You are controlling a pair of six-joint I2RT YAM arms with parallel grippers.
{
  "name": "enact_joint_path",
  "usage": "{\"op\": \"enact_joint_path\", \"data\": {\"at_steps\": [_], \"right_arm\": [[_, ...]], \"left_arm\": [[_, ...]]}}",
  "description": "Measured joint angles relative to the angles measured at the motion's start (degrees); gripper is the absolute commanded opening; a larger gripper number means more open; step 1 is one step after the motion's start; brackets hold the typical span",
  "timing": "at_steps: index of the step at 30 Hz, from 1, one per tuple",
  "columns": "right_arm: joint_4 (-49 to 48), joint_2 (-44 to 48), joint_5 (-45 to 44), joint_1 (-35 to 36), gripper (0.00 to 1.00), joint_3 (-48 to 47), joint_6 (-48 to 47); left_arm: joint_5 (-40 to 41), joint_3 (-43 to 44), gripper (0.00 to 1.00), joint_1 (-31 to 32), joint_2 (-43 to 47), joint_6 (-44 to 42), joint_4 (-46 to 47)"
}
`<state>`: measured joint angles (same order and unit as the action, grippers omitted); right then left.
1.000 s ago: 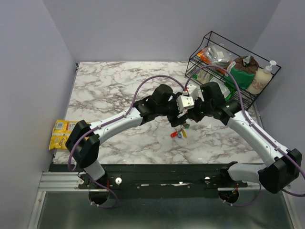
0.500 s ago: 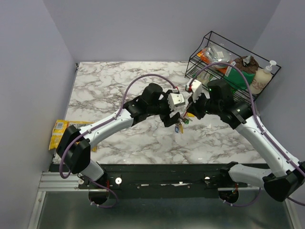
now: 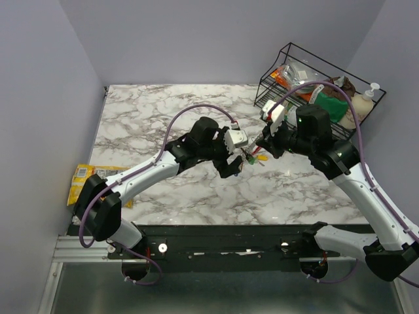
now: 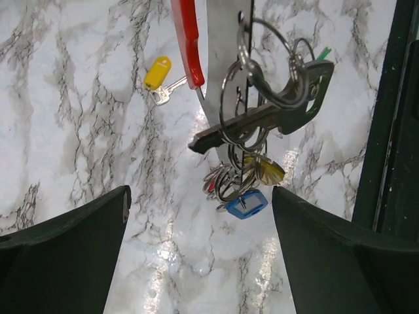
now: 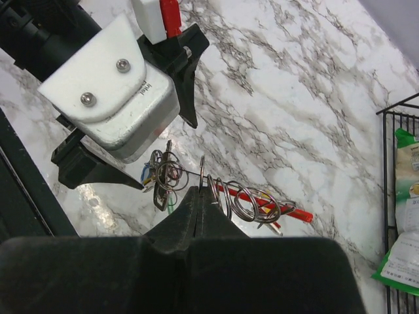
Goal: Remove the keys from the keyring
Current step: Remove the key from the keyring.
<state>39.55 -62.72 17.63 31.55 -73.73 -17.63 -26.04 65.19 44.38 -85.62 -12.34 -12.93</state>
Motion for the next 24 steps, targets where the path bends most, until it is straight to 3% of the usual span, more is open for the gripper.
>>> {"op": "enact_joint_path", "data": {"at_steps": [7, 12, 20, 24], "right_arm": [[0.0, 0.0, 0.1, -0.2, 0.01, 0.1, 0.0], [0.0, 0.0, 0.3, -0.5, 0.01, 0.1, 0.1], [0.0, 0.0, 1.4, -1.0, 0.01, 0.1, 0.2], [0.0, 0.0, 2.1, -1.0, 0.01, 0.1, 0.3]], "left_arm": [[-3.5, 0.9, 0.98, 0.0, 1.7, 2.0, 0.1], [-4.7, 0.9, 0.91, 0.3, 1.6, 3.0, 0.2], [-4.7, 1.8, 0.87, 0.4, 0.2, 4.3, 0.4], [-4.7, 2.9, 0.55, 0.4, 0.0, 5.2, 0.5]]}}
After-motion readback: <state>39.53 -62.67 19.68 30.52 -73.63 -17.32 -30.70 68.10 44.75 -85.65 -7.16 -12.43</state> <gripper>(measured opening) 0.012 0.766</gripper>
